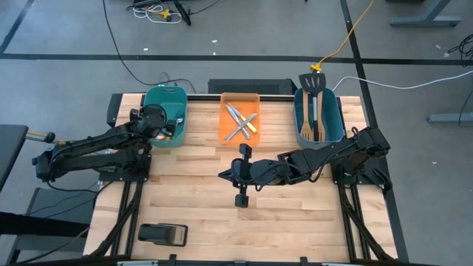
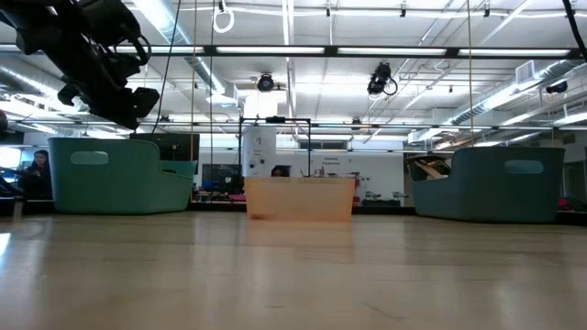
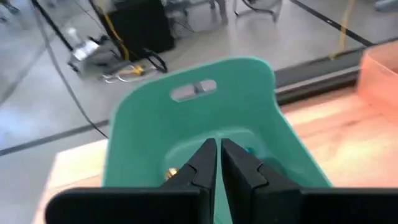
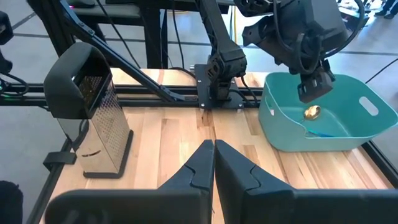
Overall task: Pick & Place Kitchen Items
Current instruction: Return to home position
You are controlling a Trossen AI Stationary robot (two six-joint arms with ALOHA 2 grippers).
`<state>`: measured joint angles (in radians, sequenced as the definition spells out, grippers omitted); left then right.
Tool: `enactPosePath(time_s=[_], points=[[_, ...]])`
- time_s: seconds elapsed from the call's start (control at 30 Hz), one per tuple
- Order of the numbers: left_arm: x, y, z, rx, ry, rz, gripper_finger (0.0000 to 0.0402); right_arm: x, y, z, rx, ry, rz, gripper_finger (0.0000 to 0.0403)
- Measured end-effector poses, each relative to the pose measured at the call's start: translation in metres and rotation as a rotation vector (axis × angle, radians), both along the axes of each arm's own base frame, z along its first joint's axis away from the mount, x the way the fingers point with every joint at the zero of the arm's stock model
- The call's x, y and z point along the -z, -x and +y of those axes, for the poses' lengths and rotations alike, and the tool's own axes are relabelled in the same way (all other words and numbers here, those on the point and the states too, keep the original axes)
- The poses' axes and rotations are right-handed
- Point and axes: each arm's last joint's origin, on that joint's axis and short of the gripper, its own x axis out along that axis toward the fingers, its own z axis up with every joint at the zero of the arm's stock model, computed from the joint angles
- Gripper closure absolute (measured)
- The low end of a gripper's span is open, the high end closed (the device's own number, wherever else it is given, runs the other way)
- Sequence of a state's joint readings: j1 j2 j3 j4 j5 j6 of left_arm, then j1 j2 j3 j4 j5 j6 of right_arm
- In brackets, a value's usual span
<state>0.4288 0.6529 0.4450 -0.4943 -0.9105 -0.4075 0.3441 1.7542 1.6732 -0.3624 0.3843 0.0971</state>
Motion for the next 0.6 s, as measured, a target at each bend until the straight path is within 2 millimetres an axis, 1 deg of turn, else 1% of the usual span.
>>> enactPosePath(time_s=[0.1, 0.17, 0.23, 0.33, 0.4, 0.47, 0.6], points=[[0.002, -0.002, -0.001, 0.079, 0.067, -0.035, 0.0371, 0.001, 0.0, 0.0, 0.0, 0.004, 0.011, 0.0382], [0.003, -0.005, -0.003, 0.153, 0.131, -0.088, 0.0371, 0.003, 0.002, -0.001, 0.001, 0.013, 0.039, 0.0382], [0.003, -0.01, -0.005, 0.276, 0.206, -0.144, 0.0371, 0.006, 0.003, -0.002, 0.02, 0.014, 0.068, 0.0382], [0.0, -0.02, -0.015, 0.532, 0.286, -0.19, 0.0372, 0.013, 0.004, -0.003, 0.072, 0.019, 0.091, 0.0382], [-0.005, -0.028, -0.023, 0.672, 0.287, -0.237, 0.0371, 0.024, 0.004, -0.001, 0.072, 0.016, 0.098, 0.0382], [-0.012, -0.034, -0.032, 0.77, 0.25, -0.294, 0.0373, 0.036, 0.005, 0.004, 0.043, 0.005, 0.098, 0.0382], [-0.026, -0.044, -0.055, 0.954, 0.176, -0.392, 0.0383, 0.055, 0.009, 0.017, -0.008, -0.027, 0.053, 0.0382]])
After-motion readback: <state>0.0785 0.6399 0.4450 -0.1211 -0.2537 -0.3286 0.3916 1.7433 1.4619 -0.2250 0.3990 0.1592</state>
